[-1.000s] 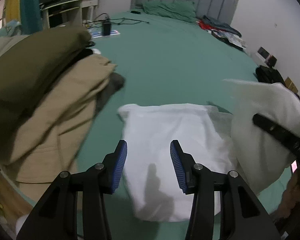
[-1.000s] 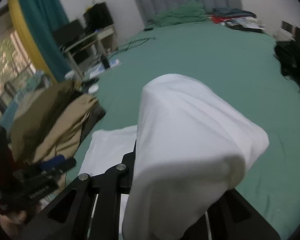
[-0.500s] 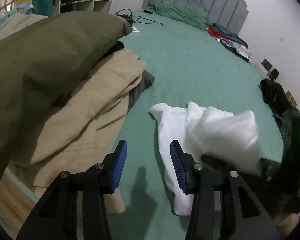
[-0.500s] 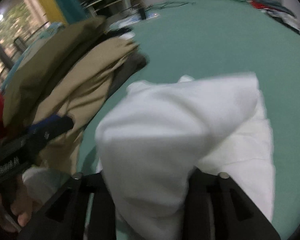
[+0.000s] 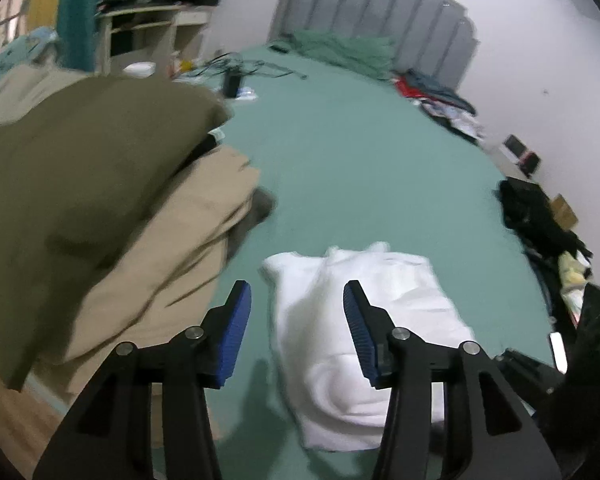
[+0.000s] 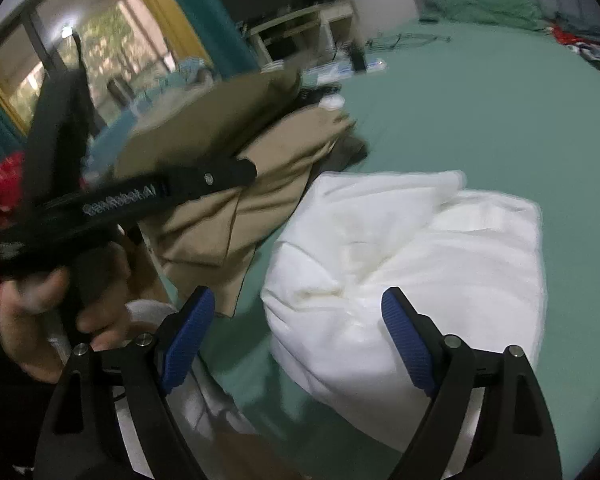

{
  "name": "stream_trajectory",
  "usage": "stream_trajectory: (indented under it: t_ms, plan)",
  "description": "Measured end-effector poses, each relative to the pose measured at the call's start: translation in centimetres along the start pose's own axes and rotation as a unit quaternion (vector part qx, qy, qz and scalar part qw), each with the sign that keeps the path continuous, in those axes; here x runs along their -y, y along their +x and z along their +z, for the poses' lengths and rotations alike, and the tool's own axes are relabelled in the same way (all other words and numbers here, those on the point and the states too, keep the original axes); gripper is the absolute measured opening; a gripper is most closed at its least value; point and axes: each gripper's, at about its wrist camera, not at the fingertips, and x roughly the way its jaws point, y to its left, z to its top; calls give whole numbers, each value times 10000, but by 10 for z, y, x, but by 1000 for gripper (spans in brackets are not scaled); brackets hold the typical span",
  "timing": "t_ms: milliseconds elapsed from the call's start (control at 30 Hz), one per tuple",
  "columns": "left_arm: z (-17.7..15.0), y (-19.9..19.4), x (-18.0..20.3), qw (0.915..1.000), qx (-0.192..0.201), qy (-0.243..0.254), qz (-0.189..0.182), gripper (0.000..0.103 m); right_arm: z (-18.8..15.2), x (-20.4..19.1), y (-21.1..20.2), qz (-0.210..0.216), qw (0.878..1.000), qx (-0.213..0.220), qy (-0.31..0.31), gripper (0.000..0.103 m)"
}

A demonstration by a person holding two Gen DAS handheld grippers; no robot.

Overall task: Fold large clothes
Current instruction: 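Release the garment and press the folded bundle flat with both tools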

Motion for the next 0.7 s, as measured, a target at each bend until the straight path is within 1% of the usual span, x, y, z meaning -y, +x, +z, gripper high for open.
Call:
stream_trajectory:
  t_ms: [67, 133, 200, 233, 267, 333, 400, 467, 500, 567, 600, 700]
  plan:
    - [1, 2, 19, 9995, 27, 284, -164, 53, 0, 14, -21, -190, 9994, 258, 132, 85]
    - [1, 11, 38, 9978, -64, 578, -331, 54, -3, 36, -37, -638, 9964, 461, 326, 85]
    - [-3, 30, 55, 9939, -361, 951, -423, 54, -1, 55, -39, -1035, 9923, 463, 498, 85]
    - [-6, 44, 62, 9913, -554, 1141, -363, 55, -3, 68, -38, -1249, 9893, 389, 644, 85]
    - [-10, 59, 67, 9882, -747, 1322, -211, 55, -6, 78, -37, -1356, 9873, 352, 749, 85]
    - [-19, 83, 66, 9838, -1014, 1479, 67, 55, -11, 90, -34, -1456, 9855, 288, 822, 85]
    - [-26, 101, 53, 9829, -1156, 1375, 395, 55, -16, 97, -27, -1605, 9839, 130, 781, 85]
    - [-28, 113, 30, 9858, -1188, 941, 727, 54, -19, 103, -14, -1619, 9838, 32, 767, 85]
    - [-28, 115, 20, 9876, -1167, 668, 815, 54, -21, 106, -11, -1585, 9842, 18, 785, 85]
    - [-30, 115, -5, 9894, -1156, 8, 875, 55, -25, 108, -1, -1507, 9854, 2, 799, 85]
    - [-32, 113, -11, 9894, -1130, -179, 894, 55, -26, 109, 4, -1489, 9859, -14, 769, 85]
    - [-35, 104, -18, 9903, -980, -458, 878, 55, -27, 108, 17, -1485, 9866, -56, 672, 85]
